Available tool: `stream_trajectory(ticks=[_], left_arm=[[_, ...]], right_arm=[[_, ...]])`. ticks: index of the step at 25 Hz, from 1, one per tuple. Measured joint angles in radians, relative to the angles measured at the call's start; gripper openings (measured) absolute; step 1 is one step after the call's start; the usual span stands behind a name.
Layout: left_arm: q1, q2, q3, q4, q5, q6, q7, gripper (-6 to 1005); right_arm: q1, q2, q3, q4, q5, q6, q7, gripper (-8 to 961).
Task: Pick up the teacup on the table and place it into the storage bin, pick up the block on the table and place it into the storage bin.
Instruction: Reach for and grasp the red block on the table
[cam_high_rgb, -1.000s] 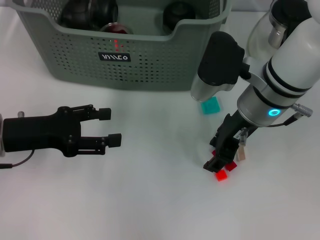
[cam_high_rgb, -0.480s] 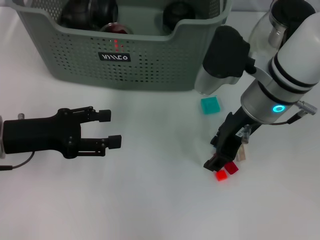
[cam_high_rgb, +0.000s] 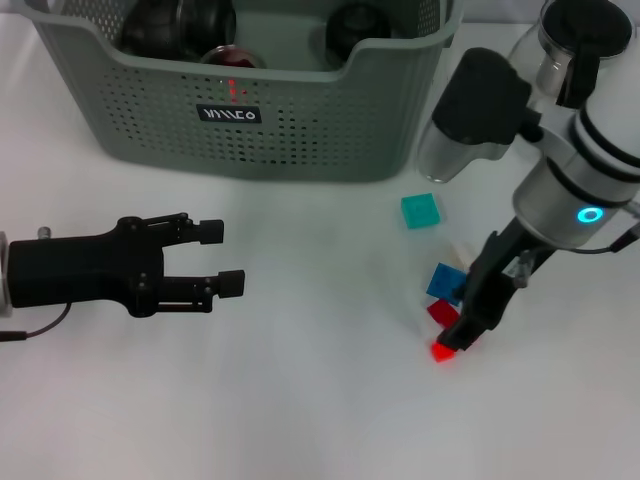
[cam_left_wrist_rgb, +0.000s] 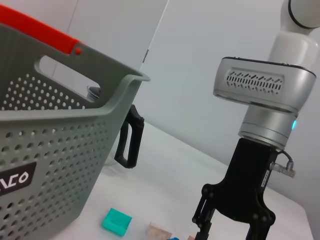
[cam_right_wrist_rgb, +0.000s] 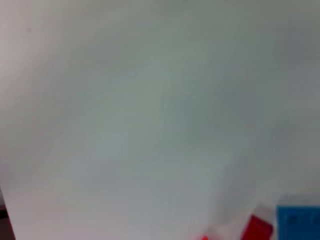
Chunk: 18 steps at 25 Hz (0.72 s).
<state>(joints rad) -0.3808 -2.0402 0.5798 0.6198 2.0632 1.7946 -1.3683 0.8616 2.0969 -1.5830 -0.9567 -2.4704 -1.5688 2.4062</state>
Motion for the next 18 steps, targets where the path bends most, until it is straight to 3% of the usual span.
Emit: stream_trajectory(ticks=[18], left_arm=[[-0.003, 0.0, 0.0, 0.0, 0.0, -0.011, 0.001, 861]], right_arm=[[0.001, 0.007, 0.034, 0.065, -0.012, -0.005, 0.009, 683]])
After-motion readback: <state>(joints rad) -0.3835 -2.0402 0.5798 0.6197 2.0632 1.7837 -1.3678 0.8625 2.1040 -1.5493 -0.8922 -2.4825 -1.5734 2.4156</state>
